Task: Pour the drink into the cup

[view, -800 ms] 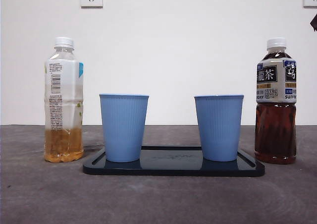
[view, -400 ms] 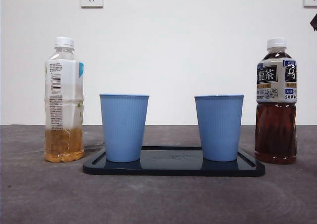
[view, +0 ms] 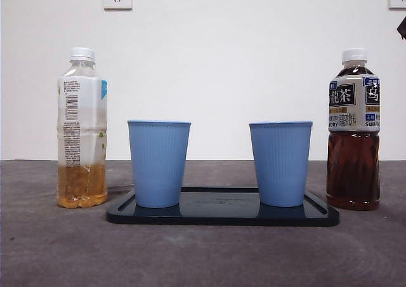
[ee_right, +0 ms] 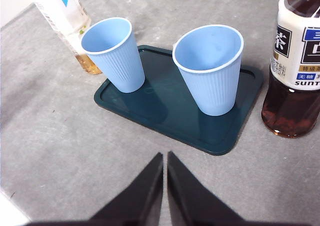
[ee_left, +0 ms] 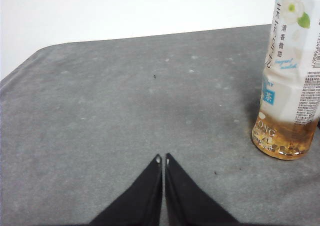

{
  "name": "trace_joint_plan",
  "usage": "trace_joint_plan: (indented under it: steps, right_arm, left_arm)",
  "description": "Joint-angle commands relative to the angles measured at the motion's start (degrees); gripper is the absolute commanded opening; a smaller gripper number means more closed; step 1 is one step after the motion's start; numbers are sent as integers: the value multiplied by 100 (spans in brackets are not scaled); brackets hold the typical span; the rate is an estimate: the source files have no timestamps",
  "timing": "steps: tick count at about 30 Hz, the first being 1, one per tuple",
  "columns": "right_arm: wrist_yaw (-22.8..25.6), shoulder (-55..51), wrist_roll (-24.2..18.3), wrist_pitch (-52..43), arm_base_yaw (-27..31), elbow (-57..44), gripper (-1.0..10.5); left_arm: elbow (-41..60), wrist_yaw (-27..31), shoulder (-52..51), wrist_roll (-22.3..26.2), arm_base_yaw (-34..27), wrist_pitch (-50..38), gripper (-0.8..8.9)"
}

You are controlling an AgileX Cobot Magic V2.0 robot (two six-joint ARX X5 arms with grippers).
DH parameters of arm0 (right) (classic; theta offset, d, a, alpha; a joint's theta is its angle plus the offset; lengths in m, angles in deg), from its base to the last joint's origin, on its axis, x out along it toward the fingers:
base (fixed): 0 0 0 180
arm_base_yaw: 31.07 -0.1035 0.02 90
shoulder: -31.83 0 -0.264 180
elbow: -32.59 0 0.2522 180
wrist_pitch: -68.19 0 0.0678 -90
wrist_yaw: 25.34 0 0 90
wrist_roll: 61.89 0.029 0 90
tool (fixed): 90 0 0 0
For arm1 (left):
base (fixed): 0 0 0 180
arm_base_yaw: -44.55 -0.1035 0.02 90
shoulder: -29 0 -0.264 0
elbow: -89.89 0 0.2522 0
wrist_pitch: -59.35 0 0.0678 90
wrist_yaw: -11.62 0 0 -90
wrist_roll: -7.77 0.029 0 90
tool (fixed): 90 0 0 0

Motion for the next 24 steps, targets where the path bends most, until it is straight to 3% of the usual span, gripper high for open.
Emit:
trace_joint_plan:
  steps: [1,4,7,9,12,17,24]
  right_arm:
    - [2,17,59,-63,-37,96,8]
    - [20,17,42,-199,-33,96,8]
    - [50,-63,-507,-376,96,90,8]
    - [232,-162,-951,-728,433,15,8]
    - [319,-562,-1272,-1661,1211,-514,8]
    - [345,-1460,-1360,-3222,2225,-1860,8]
    - [778,-2118,-1355,-3622,2623,-2708,8]
  left_arm:
    - [111,9,-11,26,-22,42,8]
    - [111,9,-11,26,-22,42,8]
    - [111,9,-11,26,-22,42,8]
    - [109,9,-11,26,-22,42,8]
    - [111,9,-11,26,-22,42,8]
    - [109,9,-11,26,-22,42,8]
    - [109,9,-11,26,-22,42,8]
